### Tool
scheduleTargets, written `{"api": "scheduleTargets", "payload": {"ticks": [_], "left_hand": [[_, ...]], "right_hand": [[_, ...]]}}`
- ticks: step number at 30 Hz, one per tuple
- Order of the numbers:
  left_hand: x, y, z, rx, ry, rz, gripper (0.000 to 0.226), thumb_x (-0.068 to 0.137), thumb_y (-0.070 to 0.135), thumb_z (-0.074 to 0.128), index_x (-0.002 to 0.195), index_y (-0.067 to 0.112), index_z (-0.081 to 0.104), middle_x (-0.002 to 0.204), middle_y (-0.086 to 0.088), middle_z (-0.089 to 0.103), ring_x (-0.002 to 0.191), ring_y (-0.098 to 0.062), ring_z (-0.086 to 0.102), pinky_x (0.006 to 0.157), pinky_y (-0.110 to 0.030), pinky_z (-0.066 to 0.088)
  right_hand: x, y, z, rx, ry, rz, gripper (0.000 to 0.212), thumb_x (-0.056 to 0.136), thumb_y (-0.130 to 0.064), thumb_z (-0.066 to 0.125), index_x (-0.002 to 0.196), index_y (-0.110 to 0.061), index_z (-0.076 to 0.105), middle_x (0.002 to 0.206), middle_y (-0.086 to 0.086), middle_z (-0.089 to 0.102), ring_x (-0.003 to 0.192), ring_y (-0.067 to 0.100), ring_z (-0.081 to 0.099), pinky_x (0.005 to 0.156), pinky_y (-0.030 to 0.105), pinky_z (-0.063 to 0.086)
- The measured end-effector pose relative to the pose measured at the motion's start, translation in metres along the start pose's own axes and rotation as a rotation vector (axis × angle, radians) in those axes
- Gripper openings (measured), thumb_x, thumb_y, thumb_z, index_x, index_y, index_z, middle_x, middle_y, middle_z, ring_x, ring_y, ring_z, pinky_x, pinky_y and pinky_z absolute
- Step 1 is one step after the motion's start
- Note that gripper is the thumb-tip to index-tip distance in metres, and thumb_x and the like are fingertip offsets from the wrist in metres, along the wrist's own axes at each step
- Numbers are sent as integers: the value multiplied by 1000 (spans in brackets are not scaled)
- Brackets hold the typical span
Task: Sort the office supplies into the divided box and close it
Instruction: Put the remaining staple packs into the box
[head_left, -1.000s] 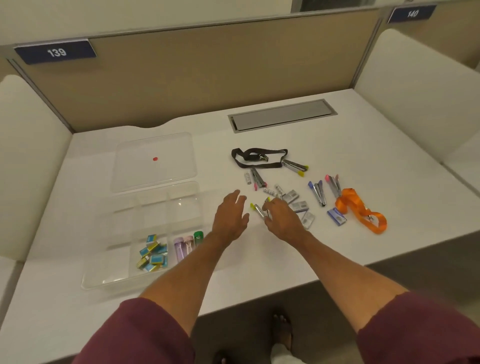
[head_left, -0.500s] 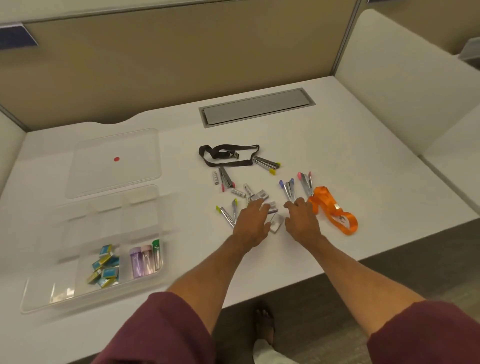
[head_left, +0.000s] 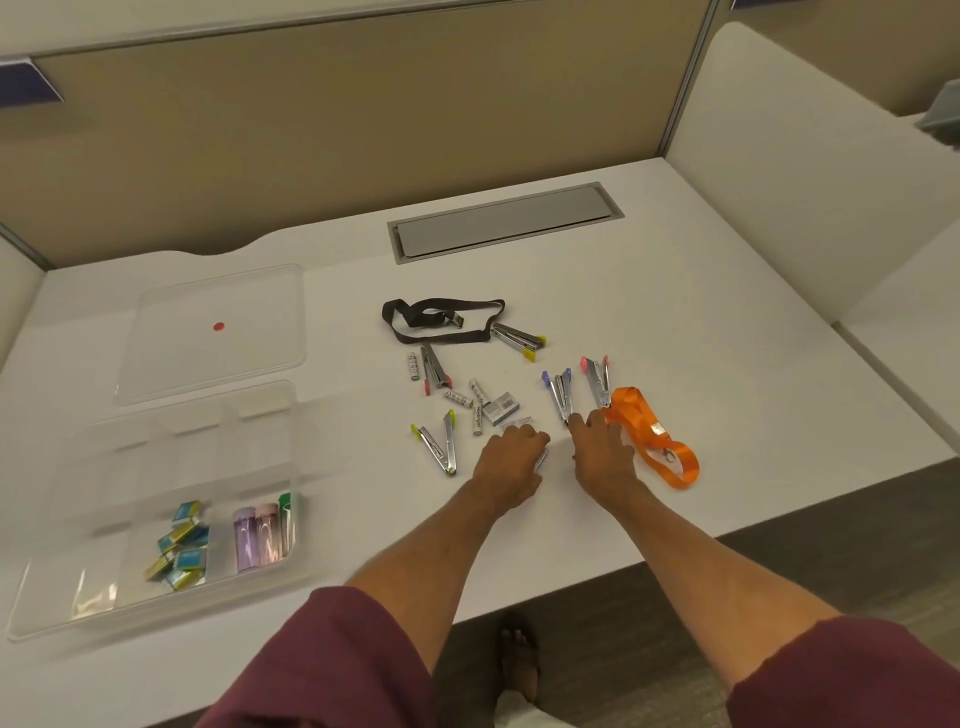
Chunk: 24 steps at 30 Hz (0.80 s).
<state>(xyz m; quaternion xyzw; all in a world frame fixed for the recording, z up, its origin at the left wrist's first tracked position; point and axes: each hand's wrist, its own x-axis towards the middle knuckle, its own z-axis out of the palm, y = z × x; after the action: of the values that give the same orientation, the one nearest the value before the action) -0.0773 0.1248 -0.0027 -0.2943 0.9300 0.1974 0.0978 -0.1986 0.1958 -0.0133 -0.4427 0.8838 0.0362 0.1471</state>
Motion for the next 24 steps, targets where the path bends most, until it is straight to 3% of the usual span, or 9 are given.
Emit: {"api": "scheduleTargets", "payload": {"ticks": [5, 9, 16, 21, 24], "left_hand": [[-1, 2, 5, -76, 18, -41, 34, 85, -2, 56, 119, 3, 54, 126, -13, 47, 114, -33, 49, 85, -44, 50], [-6, -5, 2, -87, 46, -46, 25, 84, 2, 57, 109, 3, 56, 119, -13, 48, 107, -33, 51, 76, -42, 52], [-32, -53, -35, -194, 206, -159, 35, 77, 3, 62, 109, 8, 49, 114, -12, 56, 102, -31, 54, 79, -41, 51], [-72, -111, -59, -170, 267, -221, 40, 79, 9, 67, 116, 12, 52, 116, -9, 56, 101, -27, 57, 81, -38, 52], [-108, -151, -68, -165, 302, -286, 37, 76, 8, 67, 111, 12, 55, 113, -8, 56, 97, -26, 56, 81, -40, 54]], "right_hand": [[2, -2, 0, 41, 5, -80, 38, 96, -15, 53, 133, -16, 44, 132, 12, 49, 122, 29, 46, 93, 37, 49], [6, -21, -15, 96, 13, -83, 41, 91, -18, 61, 130, -18, 48, 132, 12, 51, 117, 27, 51, 95, 33, 49], [6, -86, -44, 221, 52, -225, 35, 89, -14, 63, 123, -9, 53, 126, 16, 49, 113, 31, 54, 92, 37, 49], [-9, -158, -53, 273, 96, -319, 29, 91, -15, 61, 119, -10, 55, 123, 15, 49, 109, 30, 55, 90, 36, 49], [-25, -206, -53, 283, 128, -398, 24, 92, -17, 58, 113, -7, 57, 122, 16, 50, 108, 31, 55, 87, 38, 49]]}}
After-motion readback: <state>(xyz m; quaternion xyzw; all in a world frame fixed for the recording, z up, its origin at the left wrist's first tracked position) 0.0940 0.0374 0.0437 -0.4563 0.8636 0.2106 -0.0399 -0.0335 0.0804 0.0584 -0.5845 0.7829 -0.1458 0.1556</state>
